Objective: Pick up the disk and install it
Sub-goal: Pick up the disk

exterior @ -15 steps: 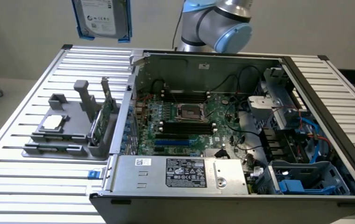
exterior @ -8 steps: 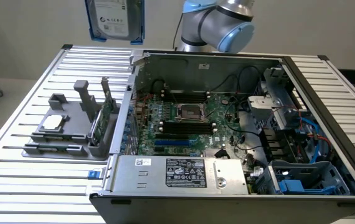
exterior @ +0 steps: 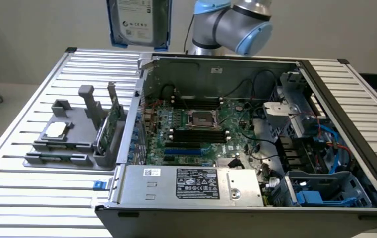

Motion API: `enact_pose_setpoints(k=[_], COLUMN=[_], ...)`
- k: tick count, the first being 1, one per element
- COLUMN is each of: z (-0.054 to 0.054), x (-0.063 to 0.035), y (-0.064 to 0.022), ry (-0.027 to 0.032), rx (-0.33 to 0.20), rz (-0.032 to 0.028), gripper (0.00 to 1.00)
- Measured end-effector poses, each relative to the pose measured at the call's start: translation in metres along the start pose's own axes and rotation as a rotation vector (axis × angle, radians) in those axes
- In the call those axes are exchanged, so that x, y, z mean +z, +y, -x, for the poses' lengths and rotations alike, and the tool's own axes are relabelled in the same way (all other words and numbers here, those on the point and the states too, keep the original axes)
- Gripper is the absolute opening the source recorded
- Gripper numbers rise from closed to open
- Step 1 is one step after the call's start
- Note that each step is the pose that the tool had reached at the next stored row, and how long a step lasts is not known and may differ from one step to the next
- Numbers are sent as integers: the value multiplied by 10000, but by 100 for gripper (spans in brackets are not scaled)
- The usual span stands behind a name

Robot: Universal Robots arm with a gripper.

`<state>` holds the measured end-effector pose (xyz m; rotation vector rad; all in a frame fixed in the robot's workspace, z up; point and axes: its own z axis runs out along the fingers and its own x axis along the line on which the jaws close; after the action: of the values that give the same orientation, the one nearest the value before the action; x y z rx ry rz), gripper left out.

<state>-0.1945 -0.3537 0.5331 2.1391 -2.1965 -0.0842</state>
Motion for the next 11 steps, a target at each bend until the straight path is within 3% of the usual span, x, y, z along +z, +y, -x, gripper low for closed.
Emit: enact_pose_setpoints(k=[11], z=[-219], x=[-64], y=[-458], ry=[3], rx=[-1], rz=[57], gripper=[33])
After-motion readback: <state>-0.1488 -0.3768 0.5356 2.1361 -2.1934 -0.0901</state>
